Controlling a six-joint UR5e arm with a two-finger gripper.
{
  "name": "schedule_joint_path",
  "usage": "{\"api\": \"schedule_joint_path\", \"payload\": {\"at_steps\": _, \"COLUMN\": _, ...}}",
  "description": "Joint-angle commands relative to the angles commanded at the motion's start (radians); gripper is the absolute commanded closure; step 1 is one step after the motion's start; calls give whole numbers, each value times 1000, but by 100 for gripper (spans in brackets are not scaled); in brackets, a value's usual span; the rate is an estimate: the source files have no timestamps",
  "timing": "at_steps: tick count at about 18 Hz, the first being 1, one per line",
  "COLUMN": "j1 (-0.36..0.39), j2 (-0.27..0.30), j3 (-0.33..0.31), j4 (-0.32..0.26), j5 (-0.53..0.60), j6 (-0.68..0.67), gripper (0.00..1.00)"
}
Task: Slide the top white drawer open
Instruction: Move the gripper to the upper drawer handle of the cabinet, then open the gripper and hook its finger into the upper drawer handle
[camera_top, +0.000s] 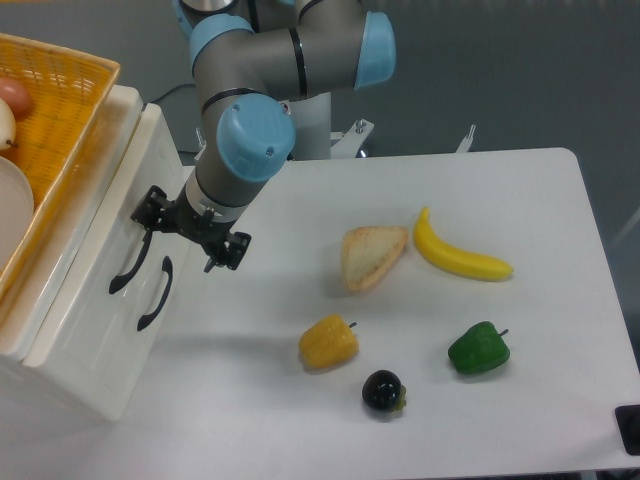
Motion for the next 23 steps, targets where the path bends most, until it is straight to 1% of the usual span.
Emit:
{"api": "schedule_joint_path", "payload": {"at_steps": 7, "j1": -9, "j2": -6, "j3": 2, "j4": 2, "j5": 2, "j6": 0, "gripper": 11}}
{"api": "schedule_joint_path", "payload": {"at_steps": 15, "j1": -20, "j2": -14, "j3": 0, "j4": 3, "j5": 2, "j6": -3, "gripper": 12}}
{"api": "schedule_joint_path", "payload": {"at_steps": 18, "j1": -21, "j2": -12, "j3": 2, "j4": 3, "j5": 0, "j6": -3, "gripper": 15}}
{"api": "schedule_joint_path", "payload": {"at_steps": 21, "j1": -23, "j2": -12, "j3": 0, "j4": 3, "j5": 0, "j6": -3, "gripper": 22}}
{"api": "schedule_joint_path", "payload": {"at_steps": 23, "j1": -29, "j2": -12, "j3": 2, "j4": 5, "j5": -2, "j6": -3, "gripper": 25}}
